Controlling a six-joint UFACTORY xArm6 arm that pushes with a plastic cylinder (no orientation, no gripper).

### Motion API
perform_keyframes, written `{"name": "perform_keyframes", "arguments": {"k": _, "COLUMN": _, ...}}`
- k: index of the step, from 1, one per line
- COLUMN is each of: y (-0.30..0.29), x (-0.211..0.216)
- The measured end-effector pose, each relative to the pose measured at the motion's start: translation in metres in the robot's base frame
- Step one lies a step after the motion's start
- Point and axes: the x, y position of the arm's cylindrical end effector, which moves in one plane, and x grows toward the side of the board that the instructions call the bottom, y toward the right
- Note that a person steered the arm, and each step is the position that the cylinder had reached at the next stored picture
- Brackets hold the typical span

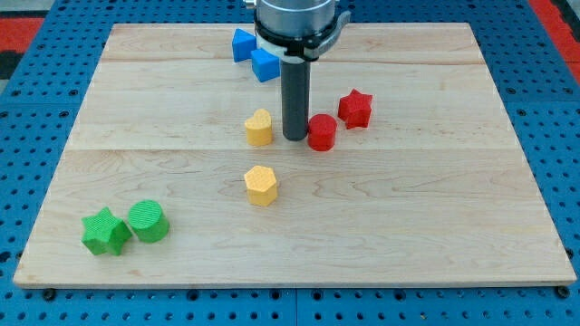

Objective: Move the blue cube and the blue triangle to the top center to form a vertical line

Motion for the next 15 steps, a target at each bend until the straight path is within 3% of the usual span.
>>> {"name": "perform_keyframes", "arguments": {"k": 2, "y": 0.018, "x": 0.019}}
{"name": "perform_keyframes", "arguments": {"k": 4, "y": 0.043, "x": -0.042}}
{"name": "perform_keyframes", "arguments": {"k": 5, "y": -0.012, "x": -0.078}}
{"name": "perform_keyframes", "arguments": {"k": 7, "y": 0.017, "x": -0.184}}
{"name": "perform_keyframes", "arguments": {"k": 8, "y": -0.03, "x": -0.197}}
{"name": "perform_keyframes", "arguments": {"k": 10, "y": -0.028, "x": -0.159}}
{"name": "perform_keyframes", "arguments": {"k": 11, "y": -0.074, "x": -0.159}}
{"name": "perform_keyframes", "arguments": {"k": 12, "y": -0.082, "x": -0.14}}
{"name": "perform_keyframes", "arguments": {"k": 13, "y": -0.057, "x": -0.123}}
{"name": "perform_keyframes", "arguments": {"k": 14, "y": -0.062, "x": -0.13}}
{"name": "perform_keyframes", "arguments": {"k": 15, "y": -0.125, "x": -0.162}}
